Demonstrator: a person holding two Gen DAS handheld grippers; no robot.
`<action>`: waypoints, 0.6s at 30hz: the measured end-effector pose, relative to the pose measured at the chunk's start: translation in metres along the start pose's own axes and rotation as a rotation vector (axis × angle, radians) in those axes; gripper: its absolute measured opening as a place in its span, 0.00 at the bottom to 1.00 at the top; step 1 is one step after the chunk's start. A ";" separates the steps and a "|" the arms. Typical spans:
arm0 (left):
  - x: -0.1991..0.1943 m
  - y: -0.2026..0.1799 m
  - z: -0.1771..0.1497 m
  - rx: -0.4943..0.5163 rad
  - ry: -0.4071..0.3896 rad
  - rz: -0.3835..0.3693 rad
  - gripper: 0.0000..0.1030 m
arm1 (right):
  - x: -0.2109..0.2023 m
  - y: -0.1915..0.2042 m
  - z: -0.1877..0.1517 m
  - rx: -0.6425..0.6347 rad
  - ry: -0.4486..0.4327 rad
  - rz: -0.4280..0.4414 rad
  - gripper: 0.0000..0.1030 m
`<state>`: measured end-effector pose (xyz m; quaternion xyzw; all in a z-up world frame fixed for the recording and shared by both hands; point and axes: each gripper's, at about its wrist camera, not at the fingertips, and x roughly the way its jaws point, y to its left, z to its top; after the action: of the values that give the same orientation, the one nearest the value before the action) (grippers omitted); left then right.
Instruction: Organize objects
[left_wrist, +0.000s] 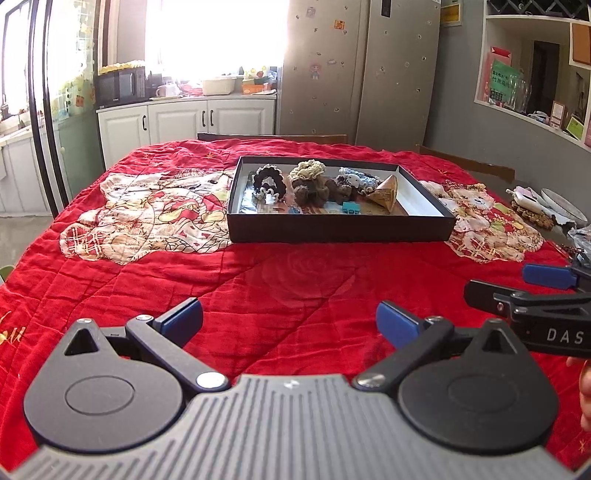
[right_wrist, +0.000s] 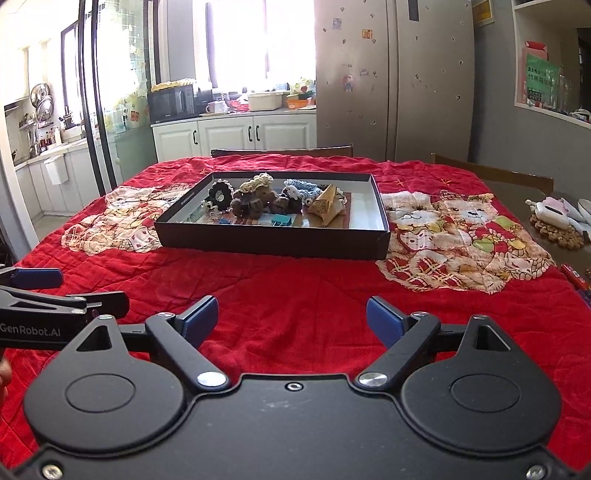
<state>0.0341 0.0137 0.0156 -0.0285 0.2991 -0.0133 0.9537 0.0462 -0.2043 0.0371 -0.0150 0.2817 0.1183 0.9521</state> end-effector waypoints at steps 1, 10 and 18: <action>0.000 0.000 0.000 -0.003 -0.001 -0.001 1.00 | 0.000 0.000 0.000 0.000 0.002 0.001 0.85; -0.004 -0.001 0.000 0.000 -0.019 -0.008 1.00 | 0.002 0.003 -0.001 -0.006 0.009 0.006 0.85; -0.003 -0.003 0.000 -0.001 -0.014 -0.009 1.00 | 0.003 0.004 -0.002 -0.007 0.013 0.008 0.85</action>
<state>0.0313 0.0108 0.0174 -0.0302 0.2922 -0.0174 0.9557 0.0465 -0.2004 0.0335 -0.0181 0.2874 0.1232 0.9497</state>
